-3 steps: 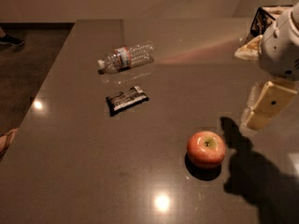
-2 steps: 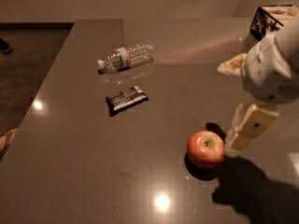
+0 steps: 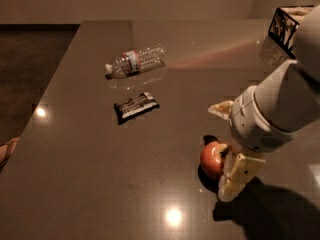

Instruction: Move apple near rxbar chocolate

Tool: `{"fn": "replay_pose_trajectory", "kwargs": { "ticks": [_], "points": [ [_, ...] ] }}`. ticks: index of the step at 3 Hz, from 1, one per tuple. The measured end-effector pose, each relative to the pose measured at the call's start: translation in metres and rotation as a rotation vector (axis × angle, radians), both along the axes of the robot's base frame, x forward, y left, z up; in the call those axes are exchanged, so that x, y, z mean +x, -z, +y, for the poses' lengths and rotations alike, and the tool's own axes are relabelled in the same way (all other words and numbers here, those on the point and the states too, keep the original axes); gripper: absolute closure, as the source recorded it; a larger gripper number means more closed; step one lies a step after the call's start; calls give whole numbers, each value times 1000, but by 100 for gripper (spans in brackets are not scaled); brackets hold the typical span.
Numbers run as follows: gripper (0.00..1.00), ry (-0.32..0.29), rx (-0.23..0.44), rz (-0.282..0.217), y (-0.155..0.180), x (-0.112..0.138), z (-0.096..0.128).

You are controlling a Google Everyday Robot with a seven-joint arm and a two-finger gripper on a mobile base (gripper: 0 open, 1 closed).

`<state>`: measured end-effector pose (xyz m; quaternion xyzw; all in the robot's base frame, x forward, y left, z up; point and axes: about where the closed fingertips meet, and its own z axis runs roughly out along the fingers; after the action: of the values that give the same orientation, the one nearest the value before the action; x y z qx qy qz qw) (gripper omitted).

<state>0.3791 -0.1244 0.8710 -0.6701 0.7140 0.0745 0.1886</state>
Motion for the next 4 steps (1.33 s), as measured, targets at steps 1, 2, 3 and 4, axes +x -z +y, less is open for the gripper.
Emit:
{"fn": "replay_pose_trajectory", "kwargs": {
  "ticks": [1, 2, 3, 4],
  "points": [
    [0, -15, 2, 29, 17, -3, -2],
    [18, -21, -4, 53, 26, -2, -10],
    [41, -36, -5, 65, 25, -3, -11],
    [65, -39, 17, 68, 11, 4, -10]
  ]
}}
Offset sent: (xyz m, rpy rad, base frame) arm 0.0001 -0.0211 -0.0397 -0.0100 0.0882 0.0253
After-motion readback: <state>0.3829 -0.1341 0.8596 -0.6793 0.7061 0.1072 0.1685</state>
